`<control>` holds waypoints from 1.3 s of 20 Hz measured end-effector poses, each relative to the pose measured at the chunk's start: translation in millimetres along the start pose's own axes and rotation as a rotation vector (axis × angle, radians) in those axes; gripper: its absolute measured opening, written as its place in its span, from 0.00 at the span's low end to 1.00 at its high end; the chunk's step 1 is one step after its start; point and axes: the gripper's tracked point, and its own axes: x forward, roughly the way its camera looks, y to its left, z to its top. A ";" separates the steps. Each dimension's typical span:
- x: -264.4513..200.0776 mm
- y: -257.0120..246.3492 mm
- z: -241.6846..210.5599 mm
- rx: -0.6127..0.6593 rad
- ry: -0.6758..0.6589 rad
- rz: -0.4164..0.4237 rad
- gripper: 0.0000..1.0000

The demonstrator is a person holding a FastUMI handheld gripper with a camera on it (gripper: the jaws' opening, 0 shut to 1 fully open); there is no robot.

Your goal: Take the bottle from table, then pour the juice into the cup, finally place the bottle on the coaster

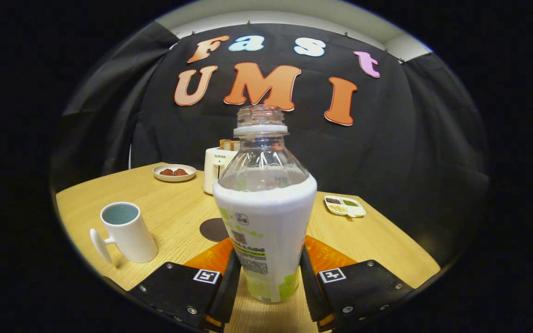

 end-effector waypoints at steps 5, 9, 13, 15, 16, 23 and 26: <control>3.7 -1.8 18.1 -0.199 0.001 -0.050 0.63; 5.9 -0.5 34.0 -0.388 -0.015 -0.102 0.62; 4.1 6.3 49.3 -0.554 -0.058 -0.146 0.62; 7.9 12.8 56.0 -0.652 -0.083 -0.164 0.62; 8.9 16.8 60.0 -0.708 -0.098 -0.175 0.62; 14.4 43.7 67.8 -0.997 -0.171 -0.216 0.62; 12.0 50.7 77.7 -1.112 -0.209 -0.241 0.62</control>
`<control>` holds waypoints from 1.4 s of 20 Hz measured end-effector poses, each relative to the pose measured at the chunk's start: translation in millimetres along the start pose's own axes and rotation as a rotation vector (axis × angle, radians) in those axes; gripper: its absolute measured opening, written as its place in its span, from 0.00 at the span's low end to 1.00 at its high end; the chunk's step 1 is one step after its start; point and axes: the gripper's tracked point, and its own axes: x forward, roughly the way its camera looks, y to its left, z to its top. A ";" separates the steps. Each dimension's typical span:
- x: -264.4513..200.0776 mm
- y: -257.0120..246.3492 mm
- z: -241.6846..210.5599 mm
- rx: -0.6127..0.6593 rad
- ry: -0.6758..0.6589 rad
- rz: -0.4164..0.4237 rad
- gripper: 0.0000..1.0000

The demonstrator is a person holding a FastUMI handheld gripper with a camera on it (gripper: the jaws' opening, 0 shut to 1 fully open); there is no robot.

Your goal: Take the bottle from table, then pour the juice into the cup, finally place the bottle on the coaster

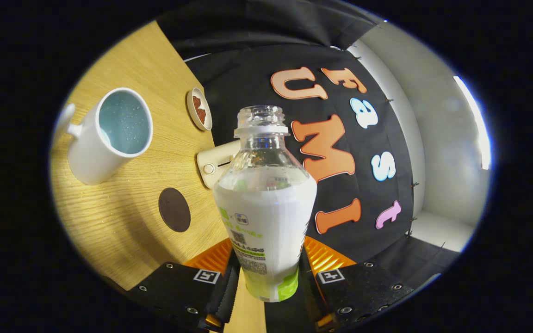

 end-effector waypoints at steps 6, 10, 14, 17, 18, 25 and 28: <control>-1.6 -2.4 18.9 -0.143 -0.056 -0.052 0.62; 6.5 1.9 24.9 -0.221 -0.079 -0.061 0.61; 3.0 0.9 28.1 -0.280 -0.094 -0.075 0.61; 3.3 1.5 29.0 -0.299 -0.098 -0.082 0.62; 4.0 1.2 29.2 -0.299 -0.096 -0.082 0.62; 5.5 -0.3 27.5 -0.311 -0.094 -0.081 0.62; 7.5 -2.2 25.6 -0.323 -0.096 -0.088 0.62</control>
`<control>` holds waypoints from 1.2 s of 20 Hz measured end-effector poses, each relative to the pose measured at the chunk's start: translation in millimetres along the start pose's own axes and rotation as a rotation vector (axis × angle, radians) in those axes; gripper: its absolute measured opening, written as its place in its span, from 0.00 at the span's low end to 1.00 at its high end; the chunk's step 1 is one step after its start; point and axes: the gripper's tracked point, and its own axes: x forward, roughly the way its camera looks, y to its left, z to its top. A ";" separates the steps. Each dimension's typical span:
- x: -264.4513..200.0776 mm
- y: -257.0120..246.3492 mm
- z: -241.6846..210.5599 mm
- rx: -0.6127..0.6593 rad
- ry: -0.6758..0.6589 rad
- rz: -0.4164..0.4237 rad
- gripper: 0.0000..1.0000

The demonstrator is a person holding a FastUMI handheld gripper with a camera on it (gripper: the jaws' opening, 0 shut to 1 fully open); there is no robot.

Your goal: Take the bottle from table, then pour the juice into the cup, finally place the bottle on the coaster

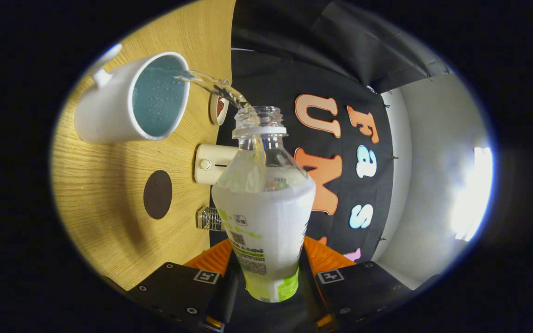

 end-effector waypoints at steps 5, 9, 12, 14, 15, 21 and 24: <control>1.0 -2.1 -0.7 -0.034 -0.016 -0.017 0.62; 2.0 -3.4 -1.3 -0.055 -0.019 -0.030 0.61; 4.8 -6.5 -3.6 -0.069 -0.020 -0.039 0.62; 4.9 -6.2 -4.8 -0.074 -0.027 -0.043 0.61; 4.7 -8.6 -4.0 -0.086 -0.035 -0.056 0.61; 8.4 -14.1 -3.5 -0.112 -0.037 -0.070 0.61; 9.2 -14.5 -0.9 -0.122 -0.045 -0.074 0.61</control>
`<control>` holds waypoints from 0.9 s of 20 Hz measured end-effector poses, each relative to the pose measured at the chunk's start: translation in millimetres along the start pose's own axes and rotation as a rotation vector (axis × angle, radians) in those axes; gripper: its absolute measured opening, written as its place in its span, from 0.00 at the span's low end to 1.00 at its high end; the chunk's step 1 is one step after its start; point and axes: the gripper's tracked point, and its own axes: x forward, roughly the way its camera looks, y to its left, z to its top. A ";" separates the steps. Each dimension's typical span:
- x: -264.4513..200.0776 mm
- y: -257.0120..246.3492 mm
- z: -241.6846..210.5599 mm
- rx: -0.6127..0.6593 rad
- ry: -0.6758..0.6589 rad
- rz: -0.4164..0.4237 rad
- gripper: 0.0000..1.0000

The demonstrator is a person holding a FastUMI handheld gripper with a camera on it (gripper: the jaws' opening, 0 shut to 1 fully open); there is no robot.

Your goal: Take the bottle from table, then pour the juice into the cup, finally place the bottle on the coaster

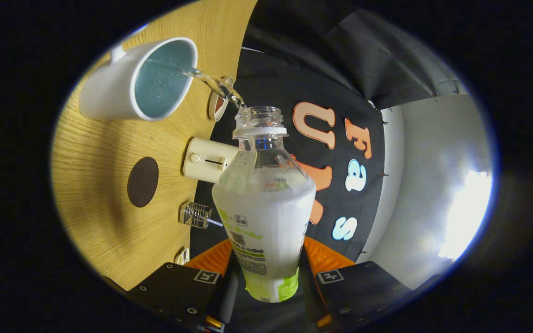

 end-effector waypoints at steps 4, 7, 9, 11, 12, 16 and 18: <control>1.3 -4.7 -1.3 -0.013 0.000 -0.008 0.61; 3.1 -9.8 -1.0 -0.023 -0.003 -0.015 0.61; 2.8 -13.3 -0.4 -0.033 -0.008 -0.016 0.61; 4.1 -13.9 1.3 -0.048 -0.017 -0.014 0.61; 4.1 -14.4 2.3 -0.059 -0.022 -0.016 0.61; 5.4 -16.0 1.4 -0.087 -0.028 -0.018 0.61; 5.4 -16.2 2.1 -0.099 -0.034 -0.016 0.61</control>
